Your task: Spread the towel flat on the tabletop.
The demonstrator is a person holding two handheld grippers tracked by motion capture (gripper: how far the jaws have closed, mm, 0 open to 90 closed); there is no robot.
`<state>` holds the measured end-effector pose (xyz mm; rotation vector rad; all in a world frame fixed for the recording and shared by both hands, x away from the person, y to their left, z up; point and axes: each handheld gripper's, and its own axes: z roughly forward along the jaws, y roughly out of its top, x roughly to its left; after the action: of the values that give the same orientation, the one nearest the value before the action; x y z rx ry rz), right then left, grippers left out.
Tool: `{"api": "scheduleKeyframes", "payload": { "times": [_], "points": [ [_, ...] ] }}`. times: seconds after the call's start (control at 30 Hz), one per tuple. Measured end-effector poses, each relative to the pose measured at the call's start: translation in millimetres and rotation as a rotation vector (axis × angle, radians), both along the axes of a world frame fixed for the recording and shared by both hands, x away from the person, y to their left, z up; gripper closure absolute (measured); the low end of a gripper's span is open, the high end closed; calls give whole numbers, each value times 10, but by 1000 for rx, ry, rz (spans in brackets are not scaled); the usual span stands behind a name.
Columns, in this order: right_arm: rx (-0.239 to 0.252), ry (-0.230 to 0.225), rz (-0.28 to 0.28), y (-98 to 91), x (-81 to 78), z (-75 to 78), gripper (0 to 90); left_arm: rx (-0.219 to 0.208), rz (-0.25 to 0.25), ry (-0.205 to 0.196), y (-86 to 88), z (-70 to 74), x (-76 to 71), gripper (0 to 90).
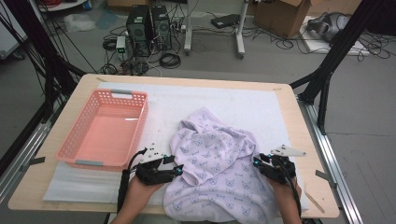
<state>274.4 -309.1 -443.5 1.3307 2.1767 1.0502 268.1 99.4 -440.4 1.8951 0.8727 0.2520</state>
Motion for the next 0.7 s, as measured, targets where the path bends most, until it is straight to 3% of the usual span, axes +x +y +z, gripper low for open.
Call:
{"api": "scheduleKeyframes", "payload": {
  "times": [0.07, 0.17, 0.23, 0.33, 0.43, 0.5, 0.53, 0.63, 0.7],
  "points": [
    [-26, 0, 33, 2, -30, -6, 870, -2, 0, -5, -2, 11, 38, 469],
    [-92, -12, 60, -84, -182, 59, 882, -20, 13, -8, 7, 36, 128, 465],
    [-107, -20, 59, -212, -314, 106, 883, -30, 23, -12, 7, 54, 197, 462],
    [-80, -6, 43, -448, -474, 138, 883, -17, 36, -34, -16, 83, 287, 455],
    [-57, 21, 72, -576, -552, 128, 881, -11, 48, -58, -35, 96, 367, 455],
    [-49, 15, 110, -580, -525, 150, 834, -14, 65, -72, -35, 68, 417, 455],
    [-54, -8, 110, -564, -484, 174, 756, -12, 73, -64, -36, 50, 441, 456],
    [-7, -60, 102, -489, -245, 264, 686, -1, 80, -58, -33, 18, 489, 456],
    [-11, -88, 114, -385, -21, 286, 659, 2, 79, -57, -25, 24, 512, 458]
  ]
}}
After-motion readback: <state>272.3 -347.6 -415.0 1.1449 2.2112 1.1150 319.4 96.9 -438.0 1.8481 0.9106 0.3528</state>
